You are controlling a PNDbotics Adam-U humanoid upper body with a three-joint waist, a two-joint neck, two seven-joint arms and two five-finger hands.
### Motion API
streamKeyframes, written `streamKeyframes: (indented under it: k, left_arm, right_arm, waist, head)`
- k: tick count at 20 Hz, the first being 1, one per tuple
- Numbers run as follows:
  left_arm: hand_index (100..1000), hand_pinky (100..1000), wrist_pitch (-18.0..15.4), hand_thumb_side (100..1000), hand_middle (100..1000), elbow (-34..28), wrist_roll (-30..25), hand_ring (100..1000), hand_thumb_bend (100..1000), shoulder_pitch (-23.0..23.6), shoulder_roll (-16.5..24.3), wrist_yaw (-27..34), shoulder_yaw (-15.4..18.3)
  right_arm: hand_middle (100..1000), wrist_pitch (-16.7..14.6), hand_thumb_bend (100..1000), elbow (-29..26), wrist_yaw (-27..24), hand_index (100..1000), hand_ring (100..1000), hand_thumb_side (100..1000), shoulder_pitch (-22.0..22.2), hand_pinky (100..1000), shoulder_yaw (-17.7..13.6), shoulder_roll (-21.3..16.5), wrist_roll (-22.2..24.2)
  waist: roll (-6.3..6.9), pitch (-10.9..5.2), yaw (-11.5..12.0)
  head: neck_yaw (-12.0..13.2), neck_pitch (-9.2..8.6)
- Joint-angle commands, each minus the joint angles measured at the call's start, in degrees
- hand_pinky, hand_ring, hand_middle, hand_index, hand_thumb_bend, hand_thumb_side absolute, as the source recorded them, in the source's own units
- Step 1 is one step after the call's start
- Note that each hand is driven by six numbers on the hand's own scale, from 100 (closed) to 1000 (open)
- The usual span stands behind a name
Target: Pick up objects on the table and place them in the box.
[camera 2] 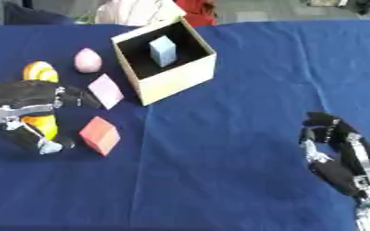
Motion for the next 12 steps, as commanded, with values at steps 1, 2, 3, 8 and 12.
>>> streamKeyframes:
  k: [1, 2, 3, 8, 12]
  left_arm:
    - [969, 889, -1.0, 235, 859, 0.8, -1.7, 841, 326, -1.6, 0.7, 0.0, -0.9]
    - [969, 890, -1.3, 240, 859, 1.2, -2.2, 841, 328, -1.9, 0.5, 0.0, -1.3]
    - [969, 890, -1.5, 241, 860, 1.6, -2.7, 841, 328, -2.1, 0.4, 0.0, -1.6]
    - [968, 888, -2.5, 254, 858, 3.3, -4.0, 840, 328, -3.5, -0.3, 0.0, -3.0]
    - [965, 884, -2.9, 244, 846, 4.3, -3.9, 834, 319, -4.6, -1.3, -0.2, -3.8]
  right_arm:
    - [674, -0.1, 100, -0.4, -0.1, 805, 659, 369, -0.3, 685, 0.0, -0.9, 0.1]
    - [674, -0.1, 100, -0.4, -0.1, 805, 659, 370, -0.3, 685, 0.0, -0.9, 0.1]
    - [674, -0.1, 100, -0.3, -0.2, 805, 659, 370, -0.3, 685, 0.0, -0.9, 0.1]
    - [674, -0.1, 100, -0.3, -0.2, 805, 659, 371, -0.3, 685, 0.1, -0.9, 0.2]
    - [674, -0.1, 100, -0.2, -0.3, 805, 659, 371, -0.4, 685, 0.1, -1.0, 0.2]
  waist:
    - [-0.80, -1.64, -0.1]
    - [-0.81, -1.63, -0.1]
    - [-0.81, -1.63, -0.2]
    - [-0.80, -1.61, -0.3]
    - [-0.85, -1.60, -0.3]
  head:
    - [0.3, 0.07]
    - [0.3, 0.10]
    - [0.3, 0.13]
    - [0.4, 0.21]
    - [0.4, 0.24]
